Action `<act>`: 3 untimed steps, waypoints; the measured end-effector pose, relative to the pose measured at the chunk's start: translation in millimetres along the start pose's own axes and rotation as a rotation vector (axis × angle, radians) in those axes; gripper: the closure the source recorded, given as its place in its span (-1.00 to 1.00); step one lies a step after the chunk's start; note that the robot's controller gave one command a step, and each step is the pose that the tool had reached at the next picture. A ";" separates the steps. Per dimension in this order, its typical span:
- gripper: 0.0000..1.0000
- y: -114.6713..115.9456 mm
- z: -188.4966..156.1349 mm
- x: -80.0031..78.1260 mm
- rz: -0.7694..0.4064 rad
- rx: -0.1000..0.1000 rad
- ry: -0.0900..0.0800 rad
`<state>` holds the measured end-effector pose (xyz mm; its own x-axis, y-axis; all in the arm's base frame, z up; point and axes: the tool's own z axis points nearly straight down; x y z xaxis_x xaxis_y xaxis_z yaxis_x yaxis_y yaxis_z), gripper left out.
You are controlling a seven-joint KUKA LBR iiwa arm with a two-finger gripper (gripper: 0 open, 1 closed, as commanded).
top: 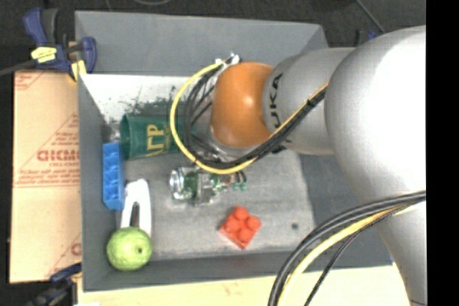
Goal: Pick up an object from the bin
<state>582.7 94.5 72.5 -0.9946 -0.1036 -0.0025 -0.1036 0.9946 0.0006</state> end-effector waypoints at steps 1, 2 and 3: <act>1.00 0.0 0.0 0.0 0.000 0.000 0.000; 1.00 -0.2 -1.2 0.0 0.000 0.000 0.000; 1.00 -0.4 -3.4 -0.5 0.000 0.000 -0.003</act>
Offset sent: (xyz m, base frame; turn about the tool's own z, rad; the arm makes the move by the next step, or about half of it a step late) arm 0.0001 -0.0002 0.0063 0.0000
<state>583.2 94.1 76.0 -0.9946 -0.1041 -0.0054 -0.1041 0.9946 0.0003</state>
